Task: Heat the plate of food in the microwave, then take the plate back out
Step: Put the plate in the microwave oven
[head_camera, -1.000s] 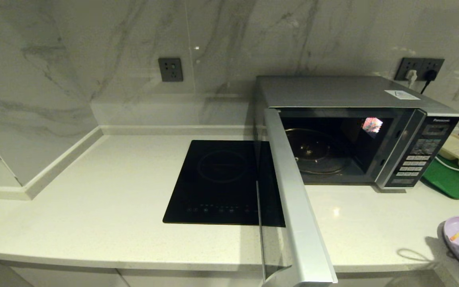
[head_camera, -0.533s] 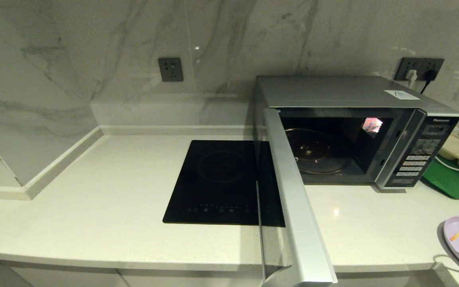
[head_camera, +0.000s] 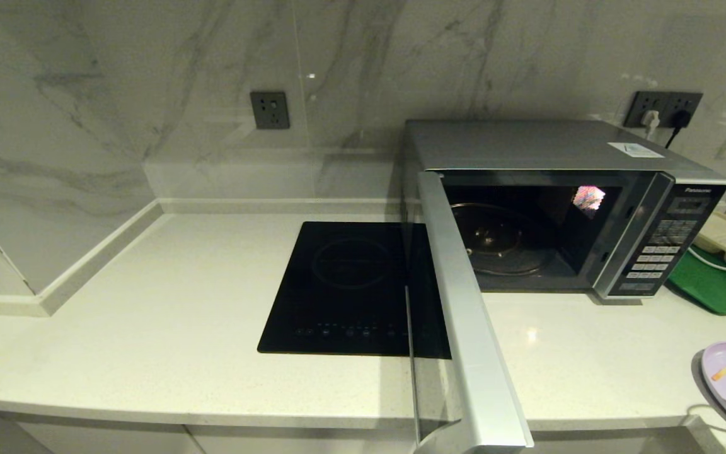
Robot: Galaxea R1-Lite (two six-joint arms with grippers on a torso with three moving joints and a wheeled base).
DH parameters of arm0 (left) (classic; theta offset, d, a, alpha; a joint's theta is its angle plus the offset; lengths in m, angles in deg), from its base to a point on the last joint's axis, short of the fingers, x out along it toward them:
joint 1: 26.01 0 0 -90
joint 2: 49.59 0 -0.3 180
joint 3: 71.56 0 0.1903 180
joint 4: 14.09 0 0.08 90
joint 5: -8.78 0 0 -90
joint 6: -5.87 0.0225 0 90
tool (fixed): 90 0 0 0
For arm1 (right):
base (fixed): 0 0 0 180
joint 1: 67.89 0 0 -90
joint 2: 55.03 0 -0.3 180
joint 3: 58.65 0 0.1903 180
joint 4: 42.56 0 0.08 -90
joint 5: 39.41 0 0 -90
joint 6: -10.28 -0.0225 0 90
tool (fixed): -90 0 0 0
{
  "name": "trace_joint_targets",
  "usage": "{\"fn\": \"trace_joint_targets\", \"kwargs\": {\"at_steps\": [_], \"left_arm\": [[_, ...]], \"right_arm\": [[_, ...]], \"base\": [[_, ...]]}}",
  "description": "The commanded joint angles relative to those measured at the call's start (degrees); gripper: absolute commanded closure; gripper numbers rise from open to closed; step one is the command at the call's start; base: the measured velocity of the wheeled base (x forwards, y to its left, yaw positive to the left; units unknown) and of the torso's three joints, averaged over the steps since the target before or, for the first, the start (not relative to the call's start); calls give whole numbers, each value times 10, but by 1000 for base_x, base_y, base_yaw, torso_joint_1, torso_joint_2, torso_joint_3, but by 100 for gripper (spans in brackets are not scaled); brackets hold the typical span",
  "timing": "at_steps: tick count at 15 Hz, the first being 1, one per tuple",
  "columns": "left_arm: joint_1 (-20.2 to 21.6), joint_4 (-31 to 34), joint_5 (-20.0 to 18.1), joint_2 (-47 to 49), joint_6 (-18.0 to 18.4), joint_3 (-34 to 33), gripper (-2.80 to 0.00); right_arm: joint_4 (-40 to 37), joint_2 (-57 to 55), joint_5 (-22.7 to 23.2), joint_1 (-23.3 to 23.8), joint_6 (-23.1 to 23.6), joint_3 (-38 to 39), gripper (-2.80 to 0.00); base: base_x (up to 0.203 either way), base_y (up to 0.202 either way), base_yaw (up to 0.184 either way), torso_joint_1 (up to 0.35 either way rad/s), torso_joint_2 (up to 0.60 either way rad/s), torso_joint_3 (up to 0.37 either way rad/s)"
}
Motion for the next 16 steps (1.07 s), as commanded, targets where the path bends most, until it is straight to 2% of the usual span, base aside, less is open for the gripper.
{"fn": "trace_joint_targets", "kwargs": {"at_steps": [1, 8, 11, 16], "left_arm": [[0, -1, 0, 0, 0, 0, 0], [0, 0, 0, 0, 0, 0, 0], [0, -1, 0, 0, 0, 0, 0], [0, 0, 0, 0, 0, 0, 0]], "right_arm": [[-1, 0, 11, 0, 5, -1, -280], [0, -1, 17, -1, 8, -5, -280], [0, -1, 34, -1, 9, -7, -280], [7, -23, 28, 2, 7, -9, -280]], "base": [[0, 0, 0, 0, 0, 0], [0, 0, 0, 0, 0, 0], [0, 0, 0, 0, 0, 0], [0, 0, 0, 0, 0, 0]]}}
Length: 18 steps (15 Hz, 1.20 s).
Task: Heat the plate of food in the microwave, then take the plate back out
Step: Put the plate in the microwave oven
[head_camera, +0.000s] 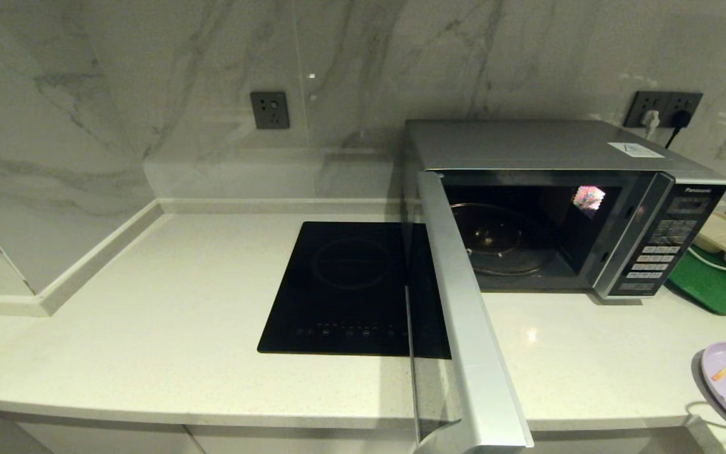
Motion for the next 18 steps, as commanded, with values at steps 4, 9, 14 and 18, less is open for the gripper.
{"fn": "trace_joint_targets", "kwargs": {"at_steps": [4, 9, 14, 18], "left_arm": [[0, 0, 0, 0, 0, 0, 0], [0, 0, 0, 0, 0, 0, 0], [0, 0, 0, 0, 0, 0, 0], [0, 0, 0, 0, 0, 0, 0]], "right_arm": [[8, -24, -22, 6, -3, 4, -280], [32, -34, -34, 15, -3, 7, -280], [32, -44, -35, 17, -3, 8, -280], [34, -48, -40, 27, -3, 6, -280]], "base": [[0, 0, 0, 0, 0, 0], [0, 0, 0, 0, 0, 0], [0, 0, 0, 0, 0, 0], [0, 0, 0, 0, 0, 0]]}}
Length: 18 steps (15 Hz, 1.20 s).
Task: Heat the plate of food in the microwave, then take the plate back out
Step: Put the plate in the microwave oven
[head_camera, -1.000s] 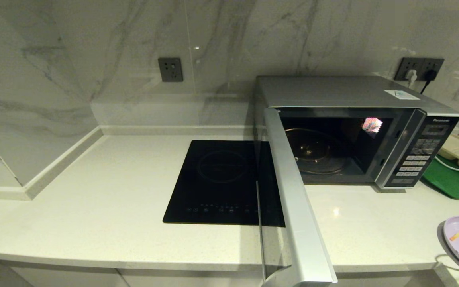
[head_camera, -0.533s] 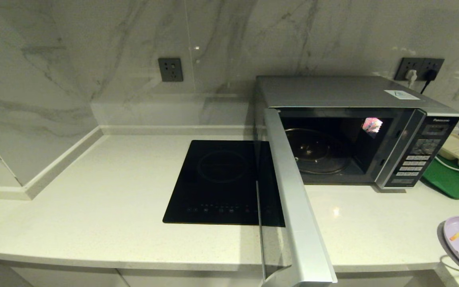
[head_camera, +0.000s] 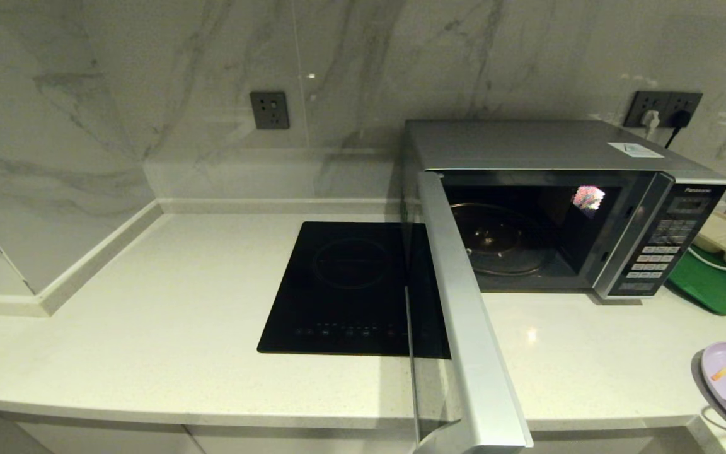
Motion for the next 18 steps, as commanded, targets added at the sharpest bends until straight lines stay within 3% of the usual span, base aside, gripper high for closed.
{"fn": "trace_joint_targets", "kwargs": {"at_steps": [1, 5, 6, 18], "left_arm": [[0, 0, 0, 0, 0, 0, 0], [0, 0, 0, 0, 0, 0, 0], [0, -1, 0, 0, 0, 0, 0], [0, 0, 0, 0, 0, 0, 0]], "right_arm": [[0, -3, -1, 2, -2, -1, -280], [0, -10, -1, 2, -2, 1, -280], [0, -10, -1, 2, -2, 1, 0], [1, -6, 0, 6, -3, 7, 0]], "base": [[0, 0, 0, 0, 0, 0], [0, 0, 0, 0, 0, 0], [0, 0, 0, 0, 0, 0], [0, 0, 0, 0, 0, 0]]}}
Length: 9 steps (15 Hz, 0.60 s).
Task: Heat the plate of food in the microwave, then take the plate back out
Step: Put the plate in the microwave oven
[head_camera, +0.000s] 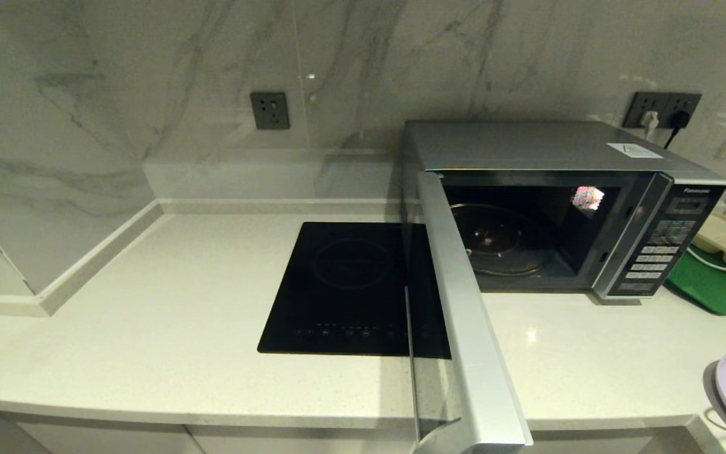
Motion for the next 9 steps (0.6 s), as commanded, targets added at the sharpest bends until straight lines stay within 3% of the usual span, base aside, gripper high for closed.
{"fn": "trace_joint_targets", "kwargs": {"at_steps": [1, 5, 9], "left_arm": [[0, -1, 0, 0, -1, 0, 0], [0, 0, 0, 0, -1, 0, 0], [0, -1, 0, 0, -1, 0, 0]], "right_arm": [[-3, 0, 0, 0, -2, 1, 0], [-3, 10, 11, -1, 3, 1, 0], [-7, 58, 68, -1, 56, 1, 0]], "base": [[0, 0, 0, 0, 0, 0], [0, 0, 0, 0, 0, 0], [0, 0, 0, 0, 0, 0]]}}
